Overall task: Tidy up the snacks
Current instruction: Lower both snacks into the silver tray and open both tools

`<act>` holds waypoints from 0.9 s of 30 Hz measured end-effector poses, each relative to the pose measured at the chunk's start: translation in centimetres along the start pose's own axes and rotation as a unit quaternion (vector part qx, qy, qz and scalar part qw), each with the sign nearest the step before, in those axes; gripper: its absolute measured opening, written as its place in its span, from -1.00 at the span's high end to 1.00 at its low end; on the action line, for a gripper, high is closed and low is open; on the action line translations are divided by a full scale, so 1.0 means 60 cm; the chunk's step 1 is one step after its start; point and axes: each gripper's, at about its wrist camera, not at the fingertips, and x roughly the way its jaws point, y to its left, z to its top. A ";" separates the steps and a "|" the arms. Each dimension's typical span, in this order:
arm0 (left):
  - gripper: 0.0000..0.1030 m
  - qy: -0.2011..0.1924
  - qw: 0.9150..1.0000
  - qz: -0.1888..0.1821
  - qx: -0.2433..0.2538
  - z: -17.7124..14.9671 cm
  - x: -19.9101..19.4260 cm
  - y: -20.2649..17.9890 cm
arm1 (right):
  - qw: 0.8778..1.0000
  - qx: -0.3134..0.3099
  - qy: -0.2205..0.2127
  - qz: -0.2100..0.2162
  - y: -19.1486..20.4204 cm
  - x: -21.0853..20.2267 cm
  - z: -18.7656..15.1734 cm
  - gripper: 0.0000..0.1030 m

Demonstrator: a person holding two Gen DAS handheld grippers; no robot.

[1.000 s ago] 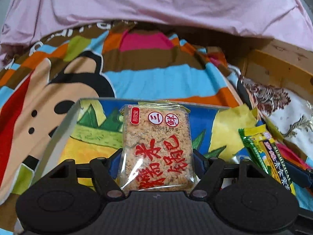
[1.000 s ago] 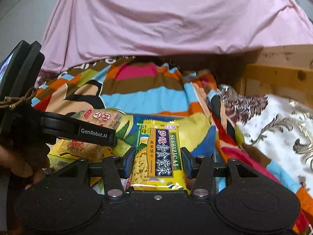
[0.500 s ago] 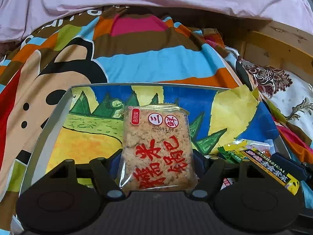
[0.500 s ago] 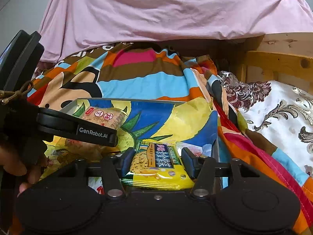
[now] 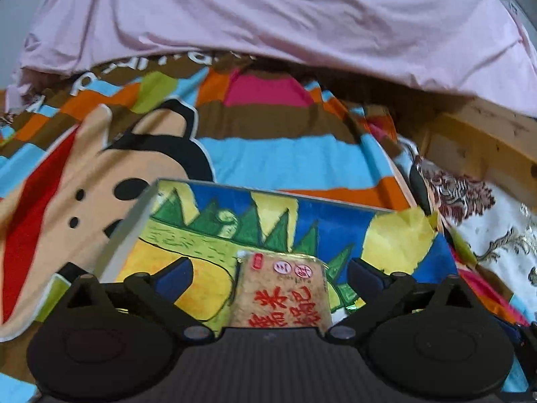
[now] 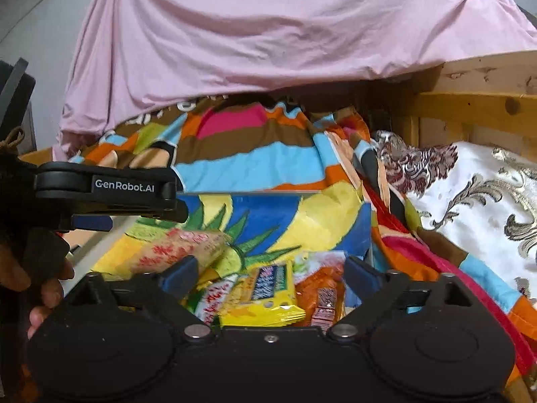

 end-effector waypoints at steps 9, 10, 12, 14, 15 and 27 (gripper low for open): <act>-0.99 -0.031 0.999 0.001 0.007 0.034 -0.101 0.023 | 0.999 0.002 -0.047 -0.014 0.003 -0.095 0.034 -0.99; -0.99 -0.035 0.999 0.000 0.010 0.034 -0.115 0.025 | 0.999 0.001 -0.052 -0.014 0.004 -0.108 0.038 -0.99; -0.99 -0.044 0.999 -0.002 0.017 0.032 -0.148 0.030 | 0.998 -0.004 -0.063 -0.014 0.009 -0.134 0.044 -0.99; -0.99 -0.052 0.998 -0.004 0.022 0.026 -0.181 0.037 | 0.997 -0.009 -0.072 -0.016 0.019 -0.161 0.048 -0.99; -0.99 -0.054 0.998 -0.004 0.023 0.021 -0.197 0.041 | 0.997 -0.011 -0.077 -0.017 0.023 -0.174 0.049 -0.99; -0.99 -0.074 0.996 0.000 0.040 -0.036 -0.383 0.089 | 0.989 -0.036 -0.136 -0.053 0.086 -0.327 0.020 -0.99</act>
